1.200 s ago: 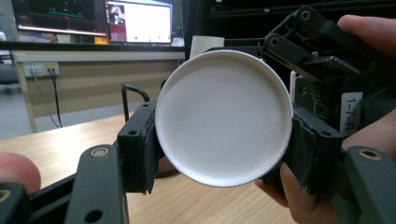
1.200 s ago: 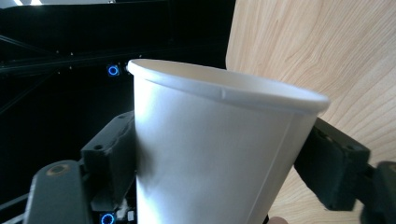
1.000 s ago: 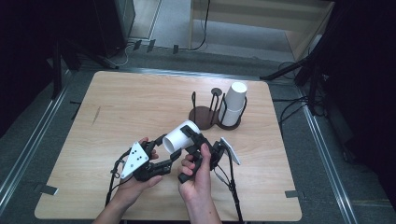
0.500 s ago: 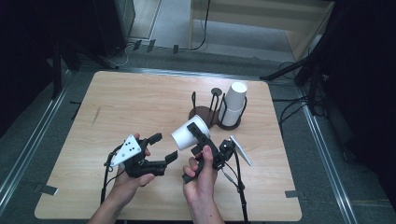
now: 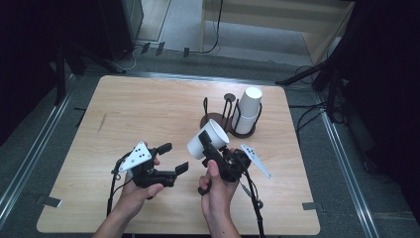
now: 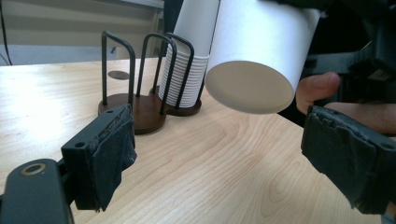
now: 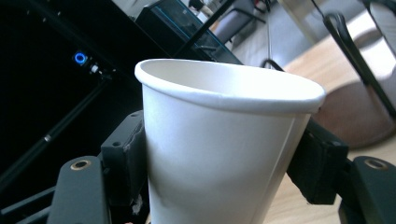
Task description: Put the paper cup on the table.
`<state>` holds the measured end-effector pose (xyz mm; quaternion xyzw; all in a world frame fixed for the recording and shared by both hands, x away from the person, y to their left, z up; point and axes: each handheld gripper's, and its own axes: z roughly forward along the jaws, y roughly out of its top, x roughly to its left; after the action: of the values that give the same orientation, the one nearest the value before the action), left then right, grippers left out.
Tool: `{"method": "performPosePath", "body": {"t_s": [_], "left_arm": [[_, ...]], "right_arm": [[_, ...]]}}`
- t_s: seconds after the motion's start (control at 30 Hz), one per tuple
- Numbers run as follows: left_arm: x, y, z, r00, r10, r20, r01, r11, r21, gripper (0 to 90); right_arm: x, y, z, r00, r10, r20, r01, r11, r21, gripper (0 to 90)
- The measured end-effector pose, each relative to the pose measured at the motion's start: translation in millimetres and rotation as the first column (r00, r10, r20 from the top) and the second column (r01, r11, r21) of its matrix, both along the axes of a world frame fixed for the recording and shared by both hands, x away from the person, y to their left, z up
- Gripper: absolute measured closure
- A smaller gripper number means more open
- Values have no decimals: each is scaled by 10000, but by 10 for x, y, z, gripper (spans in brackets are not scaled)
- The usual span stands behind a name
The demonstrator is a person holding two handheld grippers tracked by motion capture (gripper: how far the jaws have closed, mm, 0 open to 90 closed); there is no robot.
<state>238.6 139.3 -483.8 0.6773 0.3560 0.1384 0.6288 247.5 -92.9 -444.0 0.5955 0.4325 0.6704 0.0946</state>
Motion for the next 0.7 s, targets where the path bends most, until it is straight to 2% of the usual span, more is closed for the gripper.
{"method": "performPosePath", "body": {"t_s": [0.03,0.07,0.2,0.3,0.5,0.7], "left_arm": [[0,0,0,10000,0,0,0,10000,0,107],[1,-2,-1,10000,-19,-3,19,10000,-16,107],[7,-1,-7,10000,-45,-38,45,10000,-58,107],[14,0,-14,9999,-69,-75,69,10000,-4,107],[12,-19,-23,9998,-196,-35,196,9998,61,120],[17,-23,-29,9998,-193,-79,193,9998,82,120]], "right_arm": [[0,0,0,10000,0,0,0,10000,0,298],[-26,16,32,9995,-93,290,106,9988,-468,298],[-49,24,66,9958,-186,897,299,9916,-1261,299],[-61,17,81,9924,-161,1222,357,9865,-1598,299],[-78,3,100,9845,-206,1740,617,9702,-2343,299],[-74,-29,106,9793,-243,2009,808,9571,-2782,298]]}}
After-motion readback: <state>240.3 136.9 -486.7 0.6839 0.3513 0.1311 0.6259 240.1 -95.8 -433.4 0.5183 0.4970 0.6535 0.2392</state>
